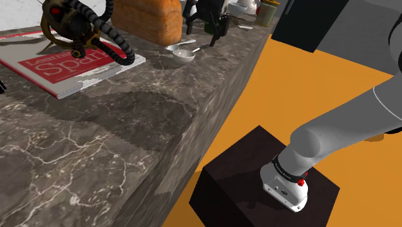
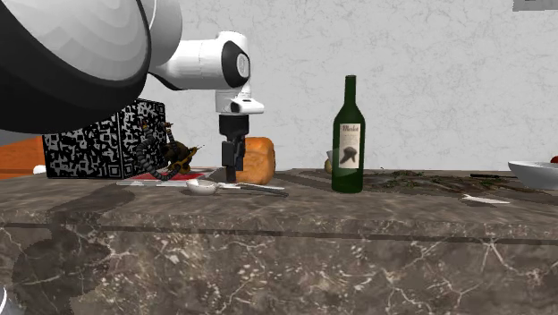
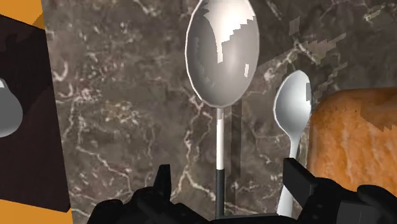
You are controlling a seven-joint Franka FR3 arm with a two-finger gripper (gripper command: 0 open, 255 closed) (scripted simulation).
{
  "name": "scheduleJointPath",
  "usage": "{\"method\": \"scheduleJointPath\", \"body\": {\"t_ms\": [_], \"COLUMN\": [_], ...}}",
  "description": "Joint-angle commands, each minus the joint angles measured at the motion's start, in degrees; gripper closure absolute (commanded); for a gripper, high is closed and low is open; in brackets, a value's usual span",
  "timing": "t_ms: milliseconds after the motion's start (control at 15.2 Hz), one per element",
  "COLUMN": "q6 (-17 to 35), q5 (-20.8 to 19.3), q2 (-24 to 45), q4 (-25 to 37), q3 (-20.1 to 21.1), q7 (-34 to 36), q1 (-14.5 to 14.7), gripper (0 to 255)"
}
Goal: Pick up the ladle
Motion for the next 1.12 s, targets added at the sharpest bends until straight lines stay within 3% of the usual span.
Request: {"method": "scheduleJointPath", "body": {"t_ms": [0, 462, 528, 1056], "q6": [0.9, 5.2, 5.3, 5.3], "q5": [0.0, 0.6, 0.7, 0.6], "q2": [0.4, -0.7, -0.8, -0.7], "q4": [-0.6, -5.8, -6.0, -6.0], "q3": [0.4, 0.4, 0.4, 0.4], "q7": [1.5, 0.9, 0.8, 0.8], "q1": [-0.1, 0.1, 0.1, 0.1], "gripper": [0, 0, 255, 255]}}
